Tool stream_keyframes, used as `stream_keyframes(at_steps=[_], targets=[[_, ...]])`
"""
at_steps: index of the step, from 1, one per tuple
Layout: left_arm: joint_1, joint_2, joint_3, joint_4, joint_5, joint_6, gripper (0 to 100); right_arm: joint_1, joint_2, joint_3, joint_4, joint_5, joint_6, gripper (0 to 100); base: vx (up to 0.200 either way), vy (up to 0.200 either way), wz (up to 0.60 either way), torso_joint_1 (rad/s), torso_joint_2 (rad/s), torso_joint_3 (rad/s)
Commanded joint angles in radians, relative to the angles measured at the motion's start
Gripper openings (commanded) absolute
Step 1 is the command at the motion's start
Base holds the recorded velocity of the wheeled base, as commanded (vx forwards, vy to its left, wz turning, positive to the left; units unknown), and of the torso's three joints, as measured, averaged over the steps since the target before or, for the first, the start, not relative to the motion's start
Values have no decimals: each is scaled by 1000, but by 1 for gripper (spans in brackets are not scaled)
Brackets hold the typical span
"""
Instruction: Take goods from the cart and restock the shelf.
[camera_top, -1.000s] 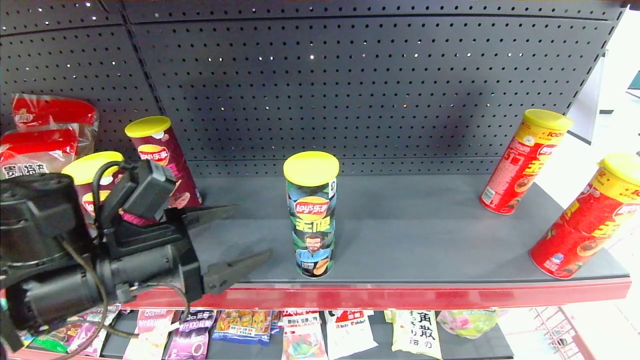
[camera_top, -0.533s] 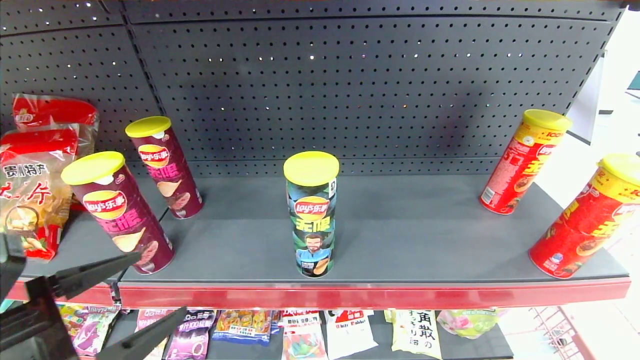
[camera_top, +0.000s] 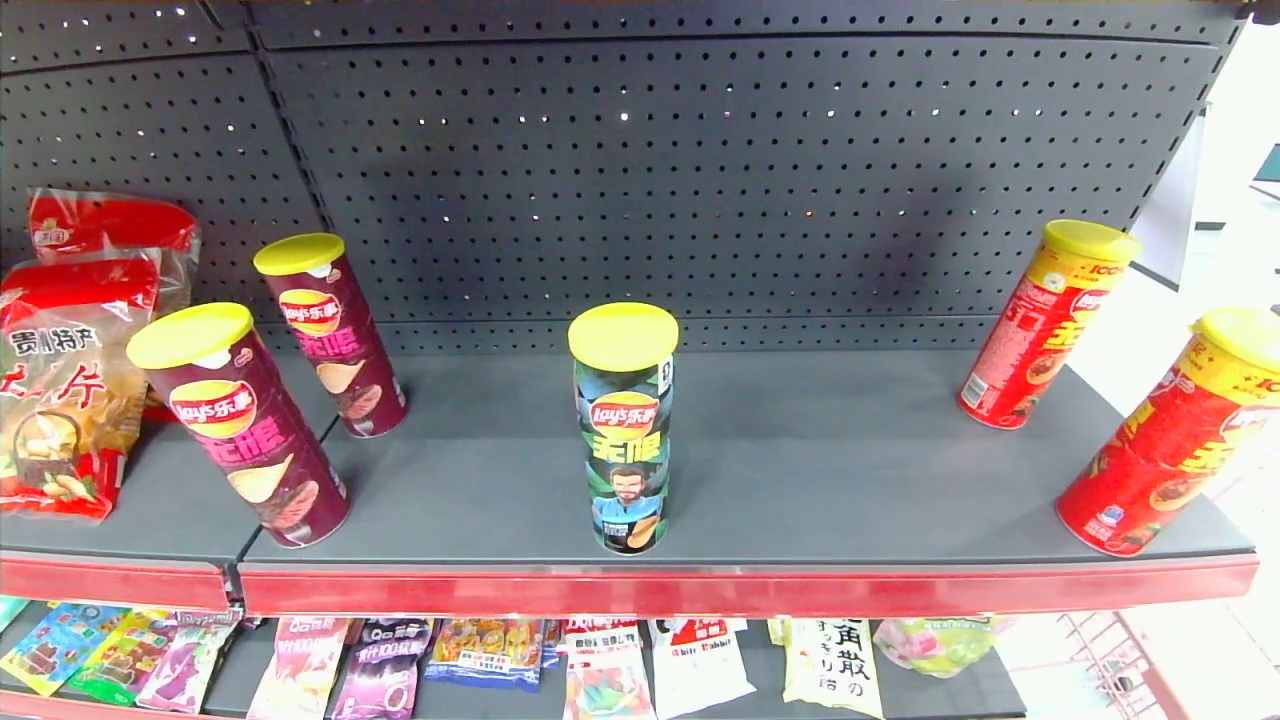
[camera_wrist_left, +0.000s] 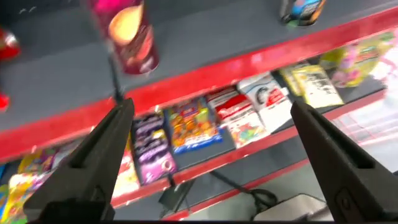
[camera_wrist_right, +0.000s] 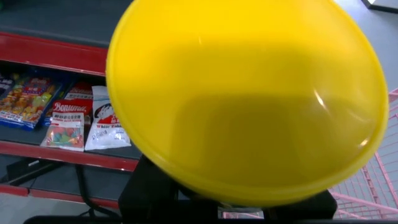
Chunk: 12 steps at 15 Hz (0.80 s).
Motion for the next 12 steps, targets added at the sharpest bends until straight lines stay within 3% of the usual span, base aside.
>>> stream_keyframes(at_steps=[1, 4, 6, 8, 11, 12], targets=[[0, -161, 27, 56, 32, 0, 100, 1, 26, -21, 4, 15, 0, 0, 0, 0, 0, 0, 0, 0], [0, -173, 32, 67, 36, 0, 100, 1, 41, -25, 2, 26, 0, 0, 0, 0, 0, 0, 0, 0], [0, -187, 58, 65, 35, 1, 100, 2, 133, -94, 8, 92, 0, 0, 0, 0, 0, 0, 0, 0], [0, -212, 82, 65, 35, 1, 100, 1, 334, -222, 5, 227, -20, 0, 0, 0, 0, 0, 0, 0], [0, -228, 107, 65, 35, 1, 100, 17, 638, -424, -4, 345, -92, 0, 0, 0, 0, 0, 0, 0], [0, -228, 114, 65, 36, 1, 100, 88, 784, -550, -4, 356, -97, 0, 0, 0, 0, 0, 0, 0]])
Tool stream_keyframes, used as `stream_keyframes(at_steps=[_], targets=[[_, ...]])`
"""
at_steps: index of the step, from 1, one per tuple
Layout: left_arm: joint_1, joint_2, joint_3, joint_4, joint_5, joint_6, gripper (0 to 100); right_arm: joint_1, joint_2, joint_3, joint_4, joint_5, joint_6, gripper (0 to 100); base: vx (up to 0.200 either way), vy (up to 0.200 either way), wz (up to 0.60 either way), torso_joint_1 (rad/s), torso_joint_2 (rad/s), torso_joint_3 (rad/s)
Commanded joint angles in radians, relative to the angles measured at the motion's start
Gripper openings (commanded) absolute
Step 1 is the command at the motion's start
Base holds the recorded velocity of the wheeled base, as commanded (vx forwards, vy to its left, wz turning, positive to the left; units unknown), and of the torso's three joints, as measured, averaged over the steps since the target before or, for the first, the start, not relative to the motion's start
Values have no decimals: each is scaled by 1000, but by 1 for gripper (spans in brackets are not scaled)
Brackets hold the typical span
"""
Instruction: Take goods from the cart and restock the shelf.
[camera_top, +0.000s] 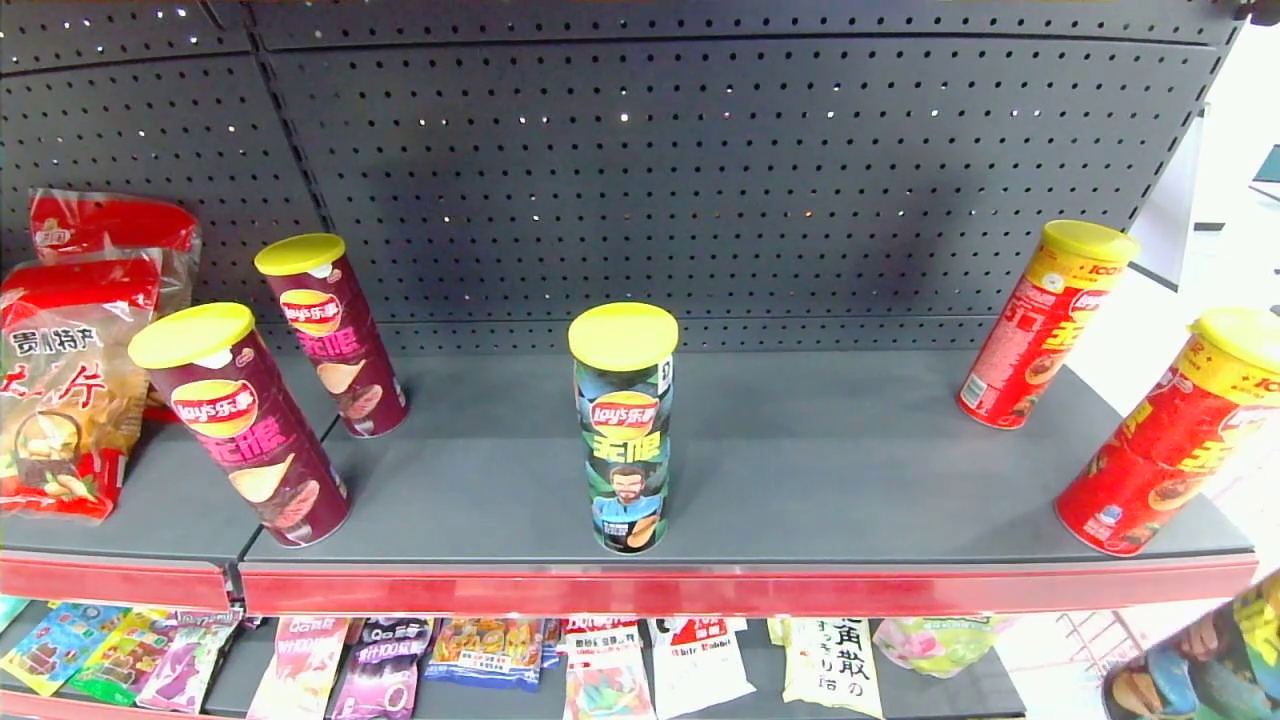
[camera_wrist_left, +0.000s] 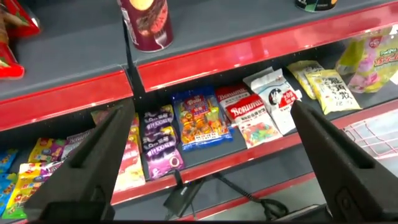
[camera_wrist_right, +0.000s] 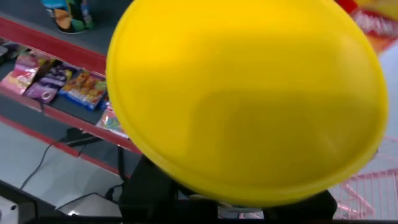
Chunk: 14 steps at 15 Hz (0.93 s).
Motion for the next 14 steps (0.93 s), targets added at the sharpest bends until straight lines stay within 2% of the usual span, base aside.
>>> stream_keyframes(at_steps=[1, 4, 6, 9, 14], targets=[[0, -2, 8, -1, 1, -1, 100, 120, 410, -284, -4, 73, -34, 0, 0, 0, 0, 0, 0, 0], [1, -2, 8, -1, 8, -1, 100, 195, 625, -395, -84, 69, -47, 0, 0, 0, 0, 0, 0, 0], [1, -3, 8, -1, 10, -1, 100, 209, 739, -446, -154, 72, -48, 0, 0, 0, 0, 0, 0, 0], [8, -5, 8, -1, 10, 1, 100, 241, 878, -551, -179, 81, -48, 0, 0, 0, 0, 0, 0, 0], [8, -5, 8, -1, 10, -1, 100, 328, 1107, -706, -301, 77, -44, 0, 0, 0, 0, 0, 0, 0]])
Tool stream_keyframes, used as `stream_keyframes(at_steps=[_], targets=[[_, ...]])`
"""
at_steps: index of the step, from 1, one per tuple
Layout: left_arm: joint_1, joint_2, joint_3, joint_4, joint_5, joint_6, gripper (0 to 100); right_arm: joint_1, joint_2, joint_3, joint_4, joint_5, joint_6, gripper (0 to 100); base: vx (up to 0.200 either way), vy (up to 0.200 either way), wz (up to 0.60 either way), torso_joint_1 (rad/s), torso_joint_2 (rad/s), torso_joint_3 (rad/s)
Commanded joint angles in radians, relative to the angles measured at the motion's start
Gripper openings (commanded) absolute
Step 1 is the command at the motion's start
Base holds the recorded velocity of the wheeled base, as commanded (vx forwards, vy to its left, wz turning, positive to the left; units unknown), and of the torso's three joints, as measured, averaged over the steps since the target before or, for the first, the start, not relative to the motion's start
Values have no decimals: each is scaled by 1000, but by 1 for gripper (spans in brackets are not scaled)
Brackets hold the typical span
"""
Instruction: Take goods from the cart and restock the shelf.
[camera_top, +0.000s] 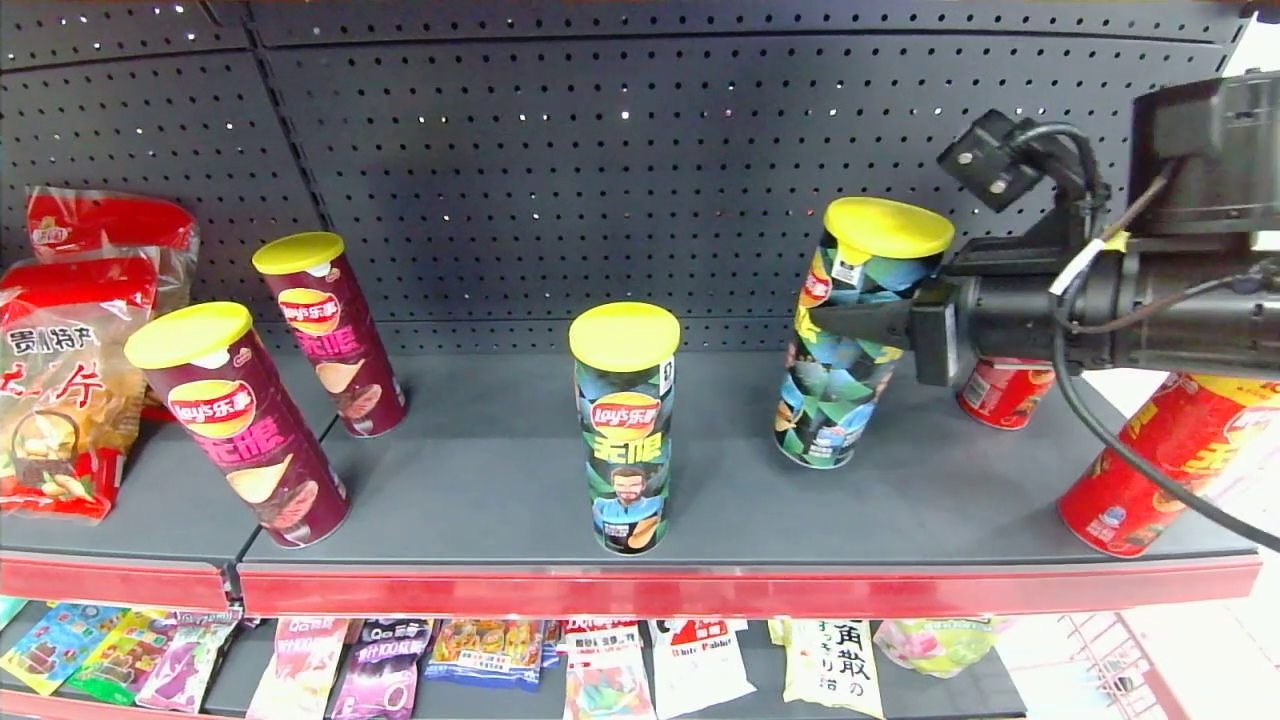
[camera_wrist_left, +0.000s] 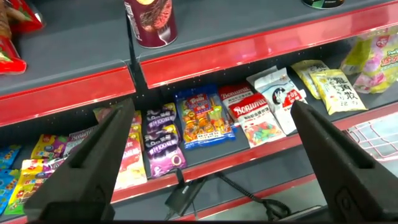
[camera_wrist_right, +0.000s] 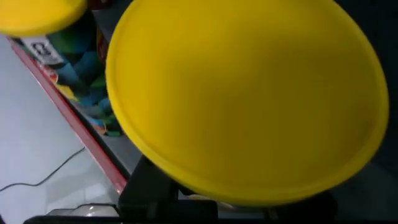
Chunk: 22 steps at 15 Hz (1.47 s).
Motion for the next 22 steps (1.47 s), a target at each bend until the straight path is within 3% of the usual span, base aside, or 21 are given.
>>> stream_keyframes(at_steps=[1, 6, 13, 22], targets=[[0, 5, 0, 0, 1, 0, 100, 38, 140, -77, -35, -2, 6, 0, 0, 0, 0, 0, 0, 0], [3, 3, 0, 0, 1, 0, 100, 67, 235, -117, -113, -2, 6, 0, 0, 0, 0, 0, 0, 0], [3, 6, 0, 0, 1, 0, 100, 76, 326, -225, -111, -4, 0, 0, 0, 0, 0, 0, 0, 0], [3, 3, 0, 0, 1, 0, 100, 92, 360, -235, -116, -11, 0, 0, 0, 0, 0, 0, 0, 0]])
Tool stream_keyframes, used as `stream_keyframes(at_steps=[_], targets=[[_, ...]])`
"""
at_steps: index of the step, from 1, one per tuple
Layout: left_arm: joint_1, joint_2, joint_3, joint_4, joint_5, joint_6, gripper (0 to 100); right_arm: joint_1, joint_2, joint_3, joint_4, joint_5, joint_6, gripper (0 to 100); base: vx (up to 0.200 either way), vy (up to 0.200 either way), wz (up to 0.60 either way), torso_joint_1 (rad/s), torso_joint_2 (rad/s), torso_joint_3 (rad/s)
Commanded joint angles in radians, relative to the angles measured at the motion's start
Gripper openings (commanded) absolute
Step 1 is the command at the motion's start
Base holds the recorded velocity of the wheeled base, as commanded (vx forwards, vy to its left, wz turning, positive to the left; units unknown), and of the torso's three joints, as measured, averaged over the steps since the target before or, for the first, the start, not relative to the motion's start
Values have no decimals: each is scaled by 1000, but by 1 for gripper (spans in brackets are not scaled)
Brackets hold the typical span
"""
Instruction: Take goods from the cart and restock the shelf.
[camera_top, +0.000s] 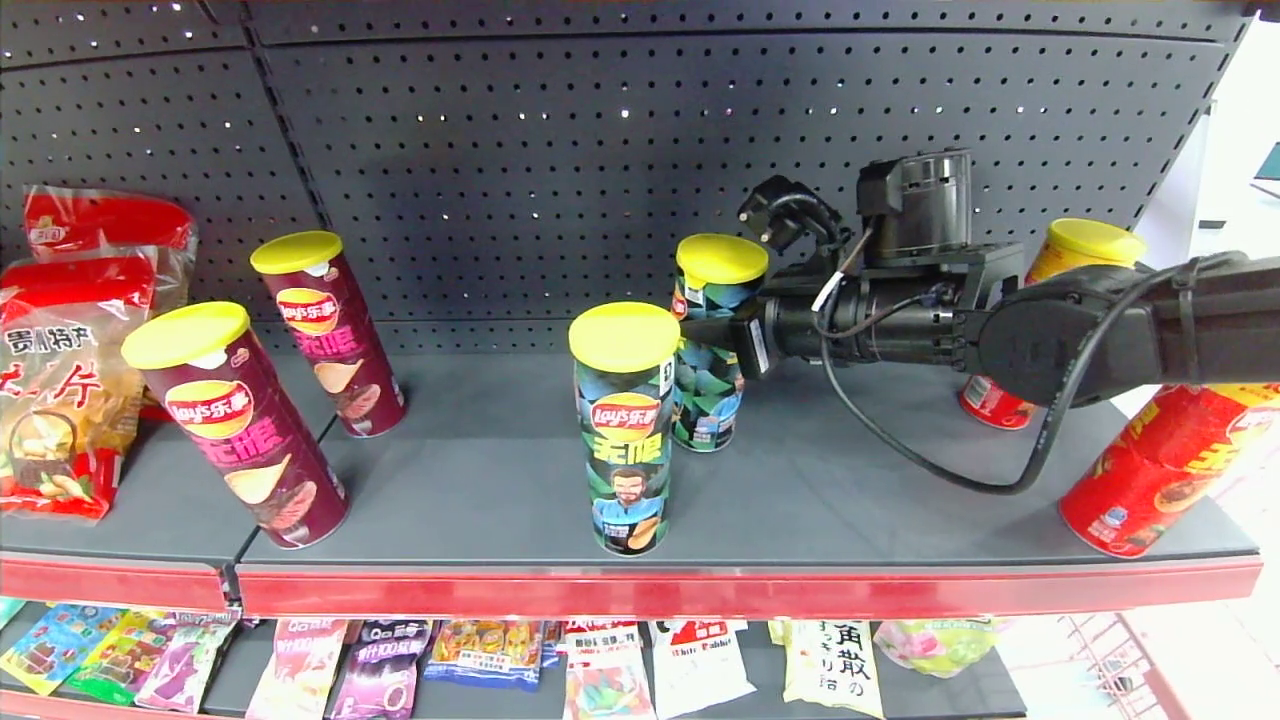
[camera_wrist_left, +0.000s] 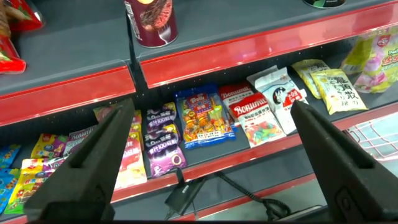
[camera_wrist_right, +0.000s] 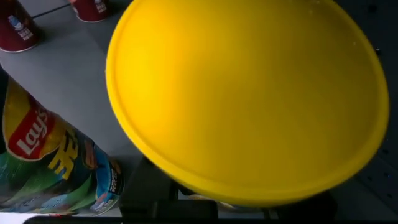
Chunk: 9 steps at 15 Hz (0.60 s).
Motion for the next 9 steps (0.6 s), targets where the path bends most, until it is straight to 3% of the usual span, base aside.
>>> stream_keyframes(at_steps=[1, 9], targets=[[0, 1, 0, 0, 0, 0, 100, 2, 9, -10, -1, 0, -1, 0, 0, 0, 0, 0, 0, 0], [0, 1, 0, 0, 0, 0, 100, 8, 21, -19, -1, 0, -2, 0, 0, 0, 0, 0, 0, 0]])
